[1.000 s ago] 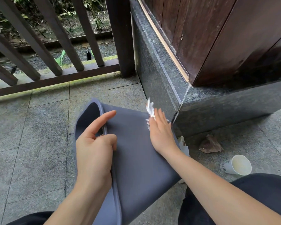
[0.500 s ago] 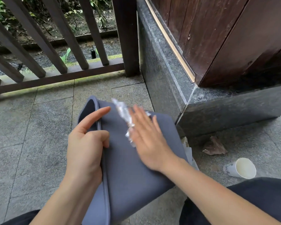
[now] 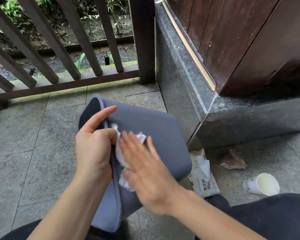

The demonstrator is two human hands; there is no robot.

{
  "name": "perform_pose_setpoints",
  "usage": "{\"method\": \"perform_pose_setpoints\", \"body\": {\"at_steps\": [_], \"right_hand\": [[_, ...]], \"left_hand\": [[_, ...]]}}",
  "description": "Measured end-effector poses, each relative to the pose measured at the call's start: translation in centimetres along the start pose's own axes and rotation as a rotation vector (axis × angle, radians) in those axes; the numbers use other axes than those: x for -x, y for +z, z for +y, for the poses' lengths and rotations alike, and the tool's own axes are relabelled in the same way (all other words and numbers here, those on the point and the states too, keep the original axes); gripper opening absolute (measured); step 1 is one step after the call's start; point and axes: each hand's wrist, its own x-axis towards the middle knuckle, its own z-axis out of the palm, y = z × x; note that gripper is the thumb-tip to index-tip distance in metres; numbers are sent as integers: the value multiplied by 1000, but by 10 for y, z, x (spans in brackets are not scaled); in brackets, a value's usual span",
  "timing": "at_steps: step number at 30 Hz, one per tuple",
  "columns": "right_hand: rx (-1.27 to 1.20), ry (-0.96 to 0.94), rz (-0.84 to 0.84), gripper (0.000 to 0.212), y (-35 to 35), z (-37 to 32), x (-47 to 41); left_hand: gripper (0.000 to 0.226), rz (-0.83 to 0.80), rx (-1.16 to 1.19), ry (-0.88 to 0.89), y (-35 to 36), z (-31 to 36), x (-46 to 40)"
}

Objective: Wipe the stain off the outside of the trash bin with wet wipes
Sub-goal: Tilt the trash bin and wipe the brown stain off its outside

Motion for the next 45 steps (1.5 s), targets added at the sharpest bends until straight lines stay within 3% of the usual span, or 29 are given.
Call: {"method": "perform_pose_setpoints", "body": {"at_steps": [2,4,6,8,11,14,19,22,24,27,31,33,35,41,45], "right_hand": [[81,-82,-10,62,-2,-2,-2],[180,1,16,61,-17,26,-10],[168,275,65,57,-37,68,-15],[7,591,136,56,-58,106,-14],[-146,771,165,58,-54,115,-9],[-127,642,61,58,-22,76,-3],[-172,22,53,60,10,-21,11],[-145,-21,54,58,5,-11,16],[-95,118,138,55,0,18,21],[-153,522,371,51,-2,65,27],[-388,1113,506,45,-1,110,42],[-410,1264,561,44,-2,112,45],[-386,1189,567,43,-9,97,35],[-266,674,408,34,-39,36,-48],[-306,621,293,27,-59,15,-88]], "left_hand": [[72,-8,15,-4,-1,2,0],[73,-15,17,-9,0,2,1],[76,-34,10,-14,2,3,3],[77,-57,14,4,4,3,5],[73,-61,12,30,3,5,5],[69,13,-2,-1,0,2,-2],[63,45,31,3,1,5,-15],[67,40,15,13,1,8,-18],[69,53,22,12,-1,10,-20],[71,42,30,10,-2,15,-26],[71,34,12,40,-2,21,-30],[69,51,11,37,-3,21,-31],[65,53,8,50,-2,17,-27],[55,-75,-136,162,22,-1,-5],[64,-147,-228,258,33,-6,2]]}}
